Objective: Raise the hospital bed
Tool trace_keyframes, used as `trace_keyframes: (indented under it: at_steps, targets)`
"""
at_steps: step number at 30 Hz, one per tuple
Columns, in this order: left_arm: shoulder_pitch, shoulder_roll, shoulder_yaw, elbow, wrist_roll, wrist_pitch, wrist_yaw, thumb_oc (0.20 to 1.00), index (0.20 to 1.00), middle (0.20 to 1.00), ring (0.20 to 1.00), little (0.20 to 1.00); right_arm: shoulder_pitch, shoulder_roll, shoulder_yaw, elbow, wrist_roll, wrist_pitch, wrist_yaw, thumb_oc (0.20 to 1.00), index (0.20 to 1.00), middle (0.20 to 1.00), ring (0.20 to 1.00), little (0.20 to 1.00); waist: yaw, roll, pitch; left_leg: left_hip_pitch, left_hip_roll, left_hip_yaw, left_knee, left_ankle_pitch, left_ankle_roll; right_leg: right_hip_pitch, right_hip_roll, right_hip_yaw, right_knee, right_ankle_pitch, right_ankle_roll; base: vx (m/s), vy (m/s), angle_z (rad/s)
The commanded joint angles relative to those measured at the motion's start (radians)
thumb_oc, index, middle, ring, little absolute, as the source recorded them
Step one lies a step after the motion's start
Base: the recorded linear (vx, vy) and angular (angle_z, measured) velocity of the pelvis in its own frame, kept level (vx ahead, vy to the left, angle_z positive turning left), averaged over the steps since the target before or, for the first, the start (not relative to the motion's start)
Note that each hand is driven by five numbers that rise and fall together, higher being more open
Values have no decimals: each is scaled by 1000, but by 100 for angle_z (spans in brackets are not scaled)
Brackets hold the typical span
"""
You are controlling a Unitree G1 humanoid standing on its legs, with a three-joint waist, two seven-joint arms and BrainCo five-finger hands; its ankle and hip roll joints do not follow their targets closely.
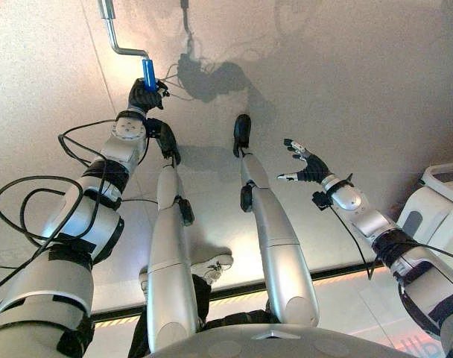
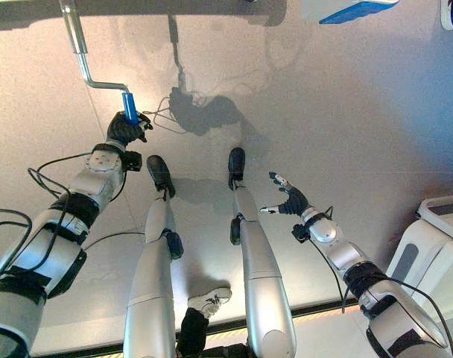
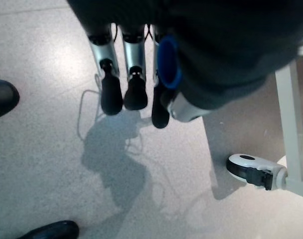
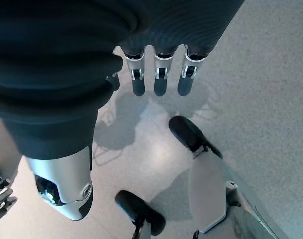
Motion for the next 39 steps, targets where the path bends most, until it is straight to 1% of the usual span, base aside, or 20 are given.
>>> trace_keyframes:
  at_steps: [1, 11, 19, 23, 27, 33, 39]
  targets:
    - [-69, -6, -56, -115, 49, -53, -8, 200, 200, 200, 200, 200, 15, -40, 9, -19, -13, 1, 10, 1000, 1000, 1000, 1000, 1000, 26, -14, 19, 61, -25, -9, 116, -149, -12, 30, 52, 28, -6, 49, 94, 0, 0, 0]
    - [-121, -34, -110, -166, 51, -60, -2, 200, 200, 200, 200, 200, 9, -52, 27, -19, -24, 7, 13, 1000, 1000, 1000, 1000, 1000, 21, -13, 19, 67, -25, -5, 113, -149, -14, 33, 53, 29, -10, 52, 95, 0, 0, 0]
    - [-167, -67, -155, -212, 55, -63, -2, 200, 200, 200, 200, 200, 21, -48, 35, -6, -31, 13, 16, 1000, 1000, 1000, 1000, 1000, 19, -5, 19, 70, -25, -7, 112, -148, -14, 35, 55, 29, -5, 48, 96, 0, 0, 0]
    - [-178, -86, -176, -249, 36, -68, -4, 200, 200, 200, 200, 200, 26, -49, 41, -2, -35, 17, 19, 1000, 1000, 1000, 1000, 1000, 19, -3, 18, 75, -26, -9, 113, -148, -13, 37, 55, 30, -1, 47, 96, 0, 0, 0]
    - [-177, -83, -197, -298, 2, -77, -18, 200, 200, 200, 200, 200, 35, -50, 36, 0, -33, 18, 18, 1000, 1000, 1000, 1000, 1000, 21, 2, 15, 76, -26, -8, 114, -150, -12, 38, 55, 30, 1, 45, 95, 0, 0, 0]
    - [-173, -54, -221, -361, -29, -80, -30, 200, 200, 200, 200, 200, 44, -56, 35, -4, -36, 20, 21, 1000, 1000, 1000, 1000, 1000, 24, 7, 9, 73, -28, -7, 117, -152, -11, 35, 54, 29, 1, 48, 95, 0, 0, 0]
    - [-179, -2, -256, -436, -63, -86, -46, 200, 200, 200, 200, 200, 71, -68, 32, -11, -41, 25, 30, 1000, 1000, 1000, 1000, 1000, 25, 10, 3, 70, -30, -7, 119, -151, -11, 33, 50, 26, -1, 50, 98, 0, 0, 0]
